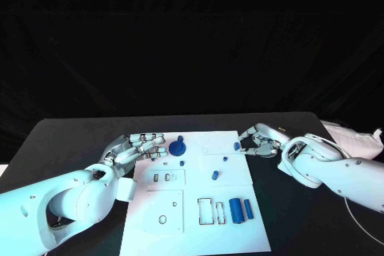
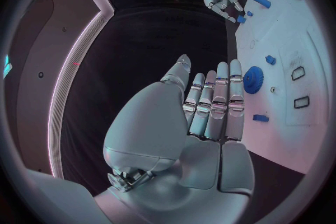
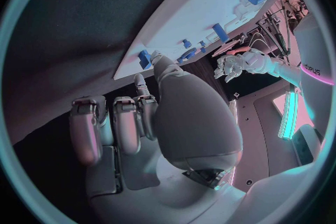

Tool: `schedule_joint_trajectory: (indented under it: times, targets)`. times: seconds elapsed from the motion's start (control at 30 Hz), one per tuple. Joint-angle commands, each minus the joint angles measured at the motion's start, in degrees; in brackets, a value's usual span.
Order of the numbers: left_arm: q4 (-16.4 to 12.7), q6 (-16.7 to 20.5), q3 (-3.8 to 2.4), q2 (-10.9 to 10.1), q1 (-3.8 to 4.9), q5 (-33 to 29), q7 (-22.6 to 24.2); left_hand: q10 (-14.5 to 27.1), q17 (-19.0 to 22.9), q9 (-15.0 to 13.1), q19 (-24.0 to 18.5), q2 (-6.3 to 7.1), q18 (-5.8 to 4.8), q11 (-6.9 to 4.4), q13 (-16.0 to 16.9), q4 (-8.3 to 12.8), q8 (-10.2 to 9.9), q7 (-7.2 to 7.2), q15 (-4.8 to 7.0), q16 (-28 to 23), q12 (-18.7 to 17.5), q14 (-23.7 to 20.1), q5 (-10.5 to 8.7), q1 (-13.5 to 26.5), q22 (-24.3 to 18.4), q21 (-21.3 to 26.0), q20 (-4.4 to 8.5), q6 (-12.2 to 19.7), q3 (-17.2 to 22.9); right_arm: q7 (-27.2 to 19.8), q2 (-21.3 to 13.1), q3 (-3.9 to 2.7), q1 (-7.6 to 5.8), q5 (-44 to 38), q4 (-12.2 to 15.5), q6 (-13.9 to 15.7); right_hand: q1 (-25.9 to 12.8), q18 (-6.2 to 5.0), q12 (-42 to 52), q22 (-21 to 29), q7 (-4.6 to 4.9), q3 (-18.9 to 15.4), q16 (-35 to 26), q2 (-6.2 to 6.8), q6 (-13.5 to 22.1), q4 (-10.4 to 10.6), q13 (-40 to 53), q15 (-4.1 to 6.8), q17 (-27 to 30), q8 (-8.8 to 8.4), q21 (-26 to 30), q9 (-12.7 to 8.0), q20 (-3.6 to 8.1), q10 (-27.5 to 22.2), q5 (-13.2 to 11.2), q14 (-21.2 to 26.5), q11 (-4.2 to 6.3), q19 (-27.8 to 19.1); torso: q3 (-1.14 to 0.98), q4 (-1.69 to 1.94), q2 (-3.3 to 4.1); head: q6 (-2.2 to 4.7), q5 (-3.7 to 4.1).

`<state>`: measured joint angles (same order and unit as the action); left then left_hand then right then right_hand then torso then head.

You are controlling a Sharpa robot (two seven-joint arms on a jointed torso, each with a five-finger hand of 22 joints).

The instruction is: Assemble the parts on the task board

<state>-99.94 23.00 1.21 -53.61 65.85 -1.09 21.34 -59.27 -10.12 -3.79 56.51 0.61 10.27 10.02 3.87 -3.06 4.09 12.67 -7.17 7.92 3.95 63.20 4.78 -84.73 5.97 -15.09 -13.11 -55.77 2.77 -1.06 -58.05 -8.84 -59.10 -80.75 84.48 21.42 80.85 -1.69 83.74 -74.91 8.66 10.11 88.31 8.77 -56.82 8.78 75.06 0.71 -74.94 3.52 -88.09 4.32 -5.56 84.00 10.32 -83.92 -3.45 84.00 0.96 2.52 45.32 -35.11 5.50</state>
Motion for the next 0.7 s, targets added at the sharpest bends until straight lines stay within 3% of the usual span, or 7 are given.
schedule_joint_trajectory:
  times: [0.03, 0.17, 0.3, 0.43, 0.7]
  targets:
    - [-0.01, -1.22, -0.04, 0.11, 0.04, 0.35, 0.50, 0.40, -0.09, 0.07, -0.36, 0.06, 0.03, 0.02, -0.07, 0.18, -0.33, 0.30, -0.01, -0.20, -0.27, -0.42, -0.36, -0.28, 0.09, -0.34, 0.03, 0.03, -0.01, -0.57, 0.53, -0.01, 0.23, 0.43, -0.70, -0.39, -0.07, 0.61, 0.24, -10.51, 0.09, -0.19, 0.19, -0.71, 0.00, 0.14, 10.77, -0.37, -11.50, 0.15, 0.16, -0.06, -0.38, 3.17, 0.33, -5.32, -0.29, 2.87, 0.03, -0.05, -0.02, -0.20, -0.31]
    - [0.02, -1.30, -0.04, 0.16, 0.03, 0.35, 0.46, 0.40, -0.09, 0.07, -0.36, 0.06, 0.03, 0.02, -0.07, 0.18, -0.33, 0.30, -0.01, -0.20, -0.27, -0.42, -0.36, -0.28, 0.09, -0.34, 0.03, 0.03, -0.01, -0.40, 1.35, -0.02, 0.33, 0.64, -1.59, 0.01, -0.03, 0.63, 0.34, -10.64, 0.09, -0.10, 0.22, -1.03, -0.09, 0.15, 10.84, -0.36, -11.56, 0.19, 0.11, -0.05, -0.38, 3.23, 0.45, -5.33, -0.29, 2.96, 0.07, -0.06, -0.06, -0.25, -0.32]
    - [0.05, -1.42, -0.04, 0.21, 0.03, 0.35, 0.37, 0.40, -0.09, 0.07, -0.36, 0.06, 0.03, 0.02, -0.07, 0.18, -0.33, 0.30, -0.01, -0.20, -0.27, -0.42, -0.36, -0.28, 0.09, -0.34, 0.03, 0.03, -0.01, -0.50, 1.89, -0.02, 0.37, 1.13, -1.93, -0.23, 0.00, 0.64, 0.43, -10.67, 0.09, -0.03, 0.24, -1.26, -0.20, 0.16, 10.90, -0.36, -11.62, 0.24, 0.09, -0.03, -0.38, 3.28, 0.53, -5.34, -0.29, 2.98, 0.06, 0.00, -0.09, 0.15, -0.34]
    - [0.10, -1.41, -0.04, 0.19, 0.02, 0.35, 0.34, 0.47, -0.13, 0.07, -0.38, 0.04, 0.02, 0.03, -0.08, 0.26, -0.35, 0.28, -0.03, -0.25, -0.29, -0.46, -0.35, -0.28, 0.09, -0.34, 0.03, 0.09, 0.01, -0.55, 2.30, -0.02, 0.39, 1.43, -2.16, -0.62, 0.12, 0.67, 0.54, -10.80, 0.05, 0.08, 0.29, -1.62, -0.63, 0.06, 10.99, -0.34, -11.73, 0.38, 0.03, 0.05, -0.38, 3.34, 0.56, -5.37, -0.24, 3.08, 0.03, -0.14, -0.11, 0.03, -0.38]
    - [0.10, -1.48, -0.04, 0.26, 0.02, 0.35, 0.30, 0.47, -0.13, 0.07, -0.38, 0.04, 0.02, 0.03, -0.08, 0.26, -0.35, 0.28, -0.03, -0.25, -0.29, -0.46, -0.35, -0.28, 0.09, -0.34, 0.03, 0.09, 0.01, -0.70, 2.85, -0.02, 0.40, 1.57, -2.51, -0.85, 0.35, 0.69, 0.72, -10.89, -0.01, 0.41, 0.32, -2.41, -1.23, -0.13, 11.12, -0.28, -11.81, 0.50, -0.01, 0.14, -0.34, 3.44, 0.52, -5.39, -0.19, 3.14, 0.06, -0.09, -0.12, -0.13, -0.35]
